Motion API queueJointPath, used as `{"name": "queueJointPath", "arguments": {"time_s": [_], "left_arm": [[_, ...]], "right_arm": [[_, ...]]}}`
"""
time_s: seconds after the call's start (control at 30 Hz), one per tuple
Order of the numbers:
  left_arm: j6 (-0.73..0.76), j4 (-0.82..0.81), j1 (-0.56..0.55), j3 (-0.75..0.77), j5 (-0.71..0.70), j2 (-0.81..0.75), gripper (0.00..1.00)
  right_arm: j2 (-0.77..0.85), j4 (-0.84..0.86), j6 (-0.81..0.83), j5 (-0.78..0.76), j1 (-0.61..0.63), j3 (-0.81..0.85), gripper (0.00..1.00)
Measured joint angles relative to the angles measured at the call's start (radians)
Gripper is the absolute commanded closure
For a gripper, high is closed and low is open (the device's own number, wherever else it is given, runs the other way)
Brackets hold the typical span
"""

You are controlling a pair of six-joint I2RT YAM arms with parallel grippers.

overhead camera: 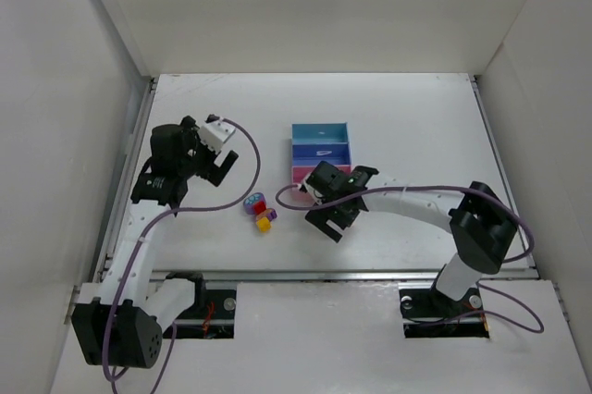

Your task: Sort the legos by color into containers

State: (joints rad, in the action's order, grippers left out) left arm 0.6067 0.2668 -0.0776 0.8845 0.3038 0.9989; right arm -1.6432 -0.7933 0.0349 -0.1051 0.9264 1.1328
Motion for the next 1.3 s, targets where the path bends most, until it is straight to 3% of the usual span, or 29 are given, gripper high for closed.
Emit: {"name": "queueJointPath", "arguments": {"time_s": [0.17, 0.3, 0.37, 0.4, 0.43, 0.6, 0.73, 0.87, 0.9, 1.17, 1.3], "left_arm": [[0.114, 0.059, 0.000, -0.045, 0.016, -0.024, 0.00], [0.129, 0.064, 0.000, -0.045, 0.029, -0.039, 0.00], [0.130, 0.064, 0.000, -0.045, 0.035, -0.045, 0.00], [0.130, 0.064, 0.000, -0.045, 0.038, -0.047, 0.00], [0.129, 0.064, 0.000, -0.045, 0.041, -0.048, 0.00], [0.129, 0.066, 0.000, -0.045, 0.050, -0.050, 0.00], [0.129, 0.069, 0.000, -0.045, 0.051, -0.059, 0.00], [0.129, 0.070, 0.000, -0.045, 0.051, -0.061, 0.00], [0.129, 0.072, 0.000, -0.045, 0.051, -0.061, 0.00], [0.124, 0.075, 0.000, -0.045, 0.050, -0.061, 0.00], [0.089, 0.071, 0.000, -0.045, 0.038, -0.061, 0.00]], "right_arm": [[-0.071, 0.000, 0.039, -0.023, 0.000, 0.011, 0.07], [-0.115, 0.003, 0.064, -0.035, 0.000, 0.011, 0.14], [-0.127, 0.004, 0.077, -0.038, 0.000, 0.011, 0.21], [-0.131, 0.007, 0.083, -0.039, 0.000, 0.011, 0.32], [-0.132, 0.009, 0.094, -0.037, 0.000, 0.012, 0.35], [-0.142, 0.026, 0.108, -0.034, 0.000, 0.030, 0.40], [-0.163, 0.046, 0.120, -0.034, 0.000, 0.037, 0.52], [-0.171, 0.048, 0.127, -0.032, 0.000, 0.040, 0.79], [-0.172, 0.049, 0.130, -0.031, 0.000, 0.041, 1.00], [-0.156, 0.038, 0.126, 0.026, -0.001, 0.070, 1.00], [-0.032, 0.030, 0.121, 0.081, -0.001, 0.133, 1.00]]}}
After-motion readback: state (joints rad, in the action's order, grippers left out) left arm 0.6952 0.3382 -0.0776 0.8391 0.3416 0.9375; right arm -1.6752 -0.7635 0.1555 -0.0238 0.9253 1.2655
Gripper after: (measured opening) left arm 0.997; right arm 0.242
